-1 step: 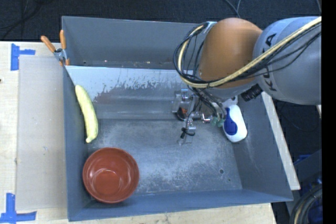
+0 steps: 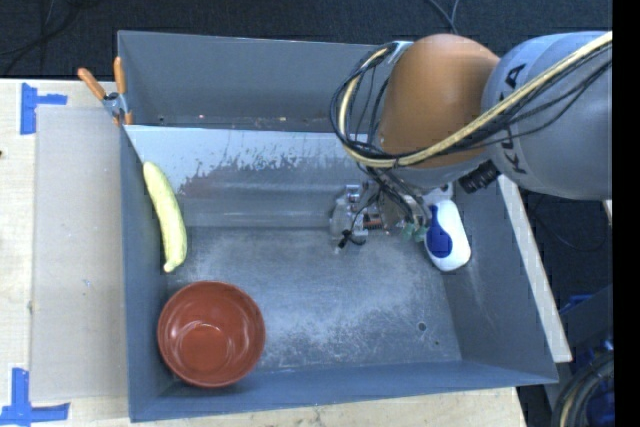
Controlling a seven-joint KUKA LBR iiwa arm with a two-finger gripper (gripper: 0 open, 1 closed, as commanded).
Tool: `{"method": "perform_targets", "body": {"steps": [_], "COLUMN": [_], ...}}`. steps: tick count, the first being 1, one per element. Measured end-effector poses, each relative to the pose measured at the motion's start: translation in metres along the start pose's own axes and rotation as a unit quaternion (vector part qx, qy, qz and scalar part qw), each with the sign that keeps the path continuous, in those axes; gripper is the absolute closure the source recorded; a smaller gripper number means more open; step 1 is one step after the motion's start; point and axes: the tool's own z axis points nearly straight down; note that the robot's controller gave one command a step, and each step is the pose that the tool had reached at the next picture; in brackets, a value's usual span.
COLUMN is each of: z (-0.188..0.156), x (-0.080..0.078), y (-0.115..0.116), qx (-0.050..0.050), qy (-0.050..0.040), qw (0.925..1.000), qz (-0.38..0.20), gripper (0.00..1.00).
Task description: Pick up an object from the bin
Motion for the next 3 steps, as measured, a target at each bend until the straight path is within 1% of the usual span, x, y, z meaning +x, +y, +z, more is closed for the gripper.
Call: {"method": "perform_targets", "body": {"steps": [1,2,3], "z": [0.0,0.016,0.018], "x": [0.0,0.011,0.007], "y": [0.0,-0.019,-0.059], "qx": [0.0,0.0,0.0], "qy": [0.0,0.0004,-0.0013], "qw": [1.0,0.9998,0.9999], "qz": [0.0,-0.021,-0.015], "gripper": [1.0,1.0,1.0]}}
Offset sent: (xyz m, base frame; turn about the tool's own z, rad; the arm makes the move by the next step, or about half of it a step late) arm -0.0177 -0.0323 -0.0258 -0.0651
